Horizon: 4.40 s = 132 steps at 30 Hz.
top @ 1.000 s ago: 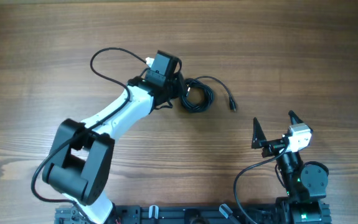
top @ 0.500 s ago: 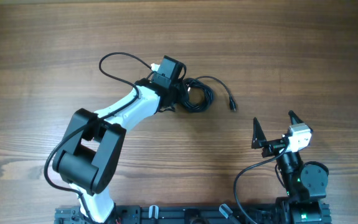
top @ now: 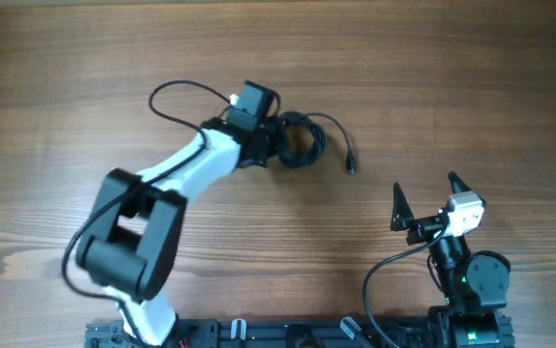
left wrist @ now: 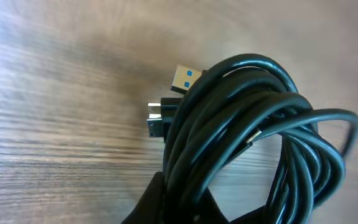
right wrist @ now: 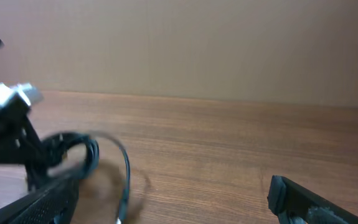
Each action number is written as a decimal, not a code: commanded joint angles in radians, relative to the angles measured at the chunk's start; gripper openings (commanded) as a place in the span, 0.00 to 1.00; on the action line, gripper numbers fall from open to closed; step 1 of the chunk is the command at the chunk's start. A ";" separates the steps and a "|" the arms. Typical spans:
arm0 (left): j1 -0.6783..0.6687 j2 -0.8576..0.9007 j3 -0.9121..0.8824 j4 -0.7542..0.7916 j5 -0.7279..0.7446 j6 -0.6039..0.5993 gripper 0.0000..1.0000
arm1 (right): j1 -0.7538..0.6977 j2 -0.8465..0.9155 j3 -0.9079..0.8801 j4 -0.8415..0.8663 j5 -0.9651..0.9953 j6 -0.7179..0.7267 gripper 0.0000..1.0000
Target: Untangle cables
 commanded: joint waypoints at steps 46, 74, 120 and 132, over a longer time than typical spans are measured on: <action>0.150 -0.192 0.012 0.061 0.784 -1.329 0.04 | 0.385 1.414 0.988 -0.057 -0.282 0.485 0.55; 0.230 -0.192 0.011 0.047 0.698 -1.198 0.04 | 0.384 1.344 0.989 -0.427 -0.049 0.618 0.11; 0.242 -0.192 0.011 0.039 0.839 -1.142 0.04 | 0.409 1.437 0.988 -0.198 -0.019 0.610 0.04; 0.341 -0.192 0.011 0.039 0.657 -0.842 0.04 | 0.305 1.130 0.989 -0.544 -0.183 0.437 0.04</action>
